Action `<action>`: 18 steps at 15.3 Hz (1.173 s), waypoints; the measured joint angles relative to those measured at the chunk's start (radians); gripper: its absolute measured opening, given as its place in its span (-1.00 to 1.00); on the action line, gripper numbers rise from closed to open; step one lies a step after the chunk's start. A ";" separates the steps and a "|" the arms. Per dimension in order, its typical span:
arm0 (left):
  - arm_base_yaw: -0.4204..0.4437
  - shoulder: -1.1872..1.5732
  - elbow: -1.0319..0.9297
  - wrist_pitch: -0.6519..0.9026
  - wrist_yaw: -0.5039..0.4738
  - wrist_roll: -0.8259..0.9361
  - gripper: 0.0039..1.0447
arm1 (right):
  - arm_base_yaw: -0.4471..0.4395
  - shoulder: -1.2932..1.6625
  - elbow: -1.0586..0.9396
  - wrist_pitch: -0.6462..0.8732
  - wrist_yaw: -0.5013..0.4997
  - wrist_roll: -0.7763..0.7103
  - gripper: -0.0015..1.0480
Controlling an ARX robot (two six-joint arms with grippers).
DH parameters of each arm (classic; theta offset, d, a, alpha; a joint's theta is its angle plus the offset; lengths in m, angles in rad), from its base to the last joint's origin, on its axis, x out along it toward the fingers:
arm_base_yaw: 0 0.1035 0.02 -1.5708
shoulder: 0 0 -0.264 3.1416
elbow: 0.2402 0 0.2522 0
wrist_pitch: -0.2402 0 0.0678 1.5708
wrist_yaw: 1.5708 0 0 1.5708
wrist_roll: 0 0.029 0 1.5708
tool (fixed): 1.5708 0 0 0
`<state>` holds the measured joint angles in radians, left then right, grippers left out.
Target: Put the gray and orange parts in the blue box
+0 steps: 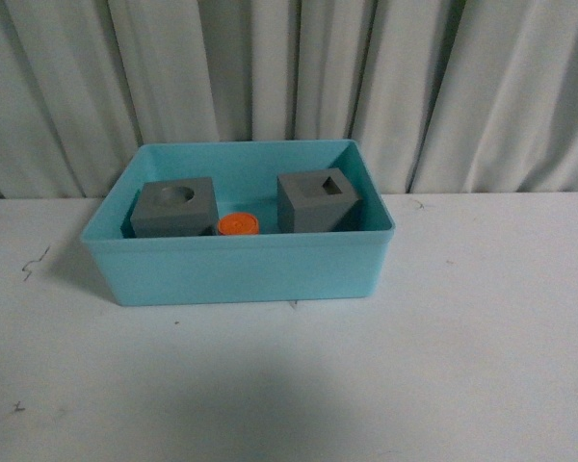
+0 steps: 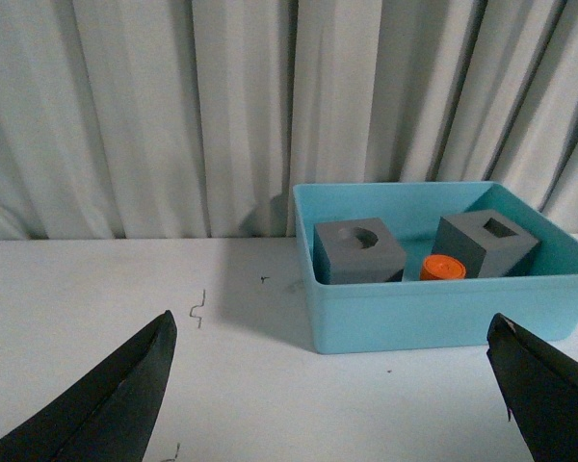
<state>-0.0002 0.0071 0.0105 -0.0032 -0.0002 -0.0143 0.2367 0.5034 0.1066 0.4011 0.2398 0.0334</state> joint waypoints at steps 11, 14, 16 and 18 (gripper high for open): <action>0.000 0.000 0.000 0.000 0.000 0.000 0.88 | -0.237 -0.238 -0.095 -0.143 -0.240 -0.027 -0.96; 0.000 0.000 0.000 0.000 0.000 0.000 0.88 | -0.237 -0.304 -0.095 -0.201 -0.240 -0.027 -0.96; 0.000 0.000 0.000 0.000 0.000 0.000 0.88 | -0.237 -0.340 -0.095 -0.241 -0.240 -0.027 -0.96; 0.000 0.000 0.000 0.000 -0.001 0.000 0.88 | -0.237 -0.485 -0.095 -0.407 -0.240 -0.027 -0.96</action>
<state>-0.0002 0.0071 0.0105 -0.0029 -0.0013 -0.0143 -0.0002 0.0181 0.0120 -0.0063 0.0002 0.0059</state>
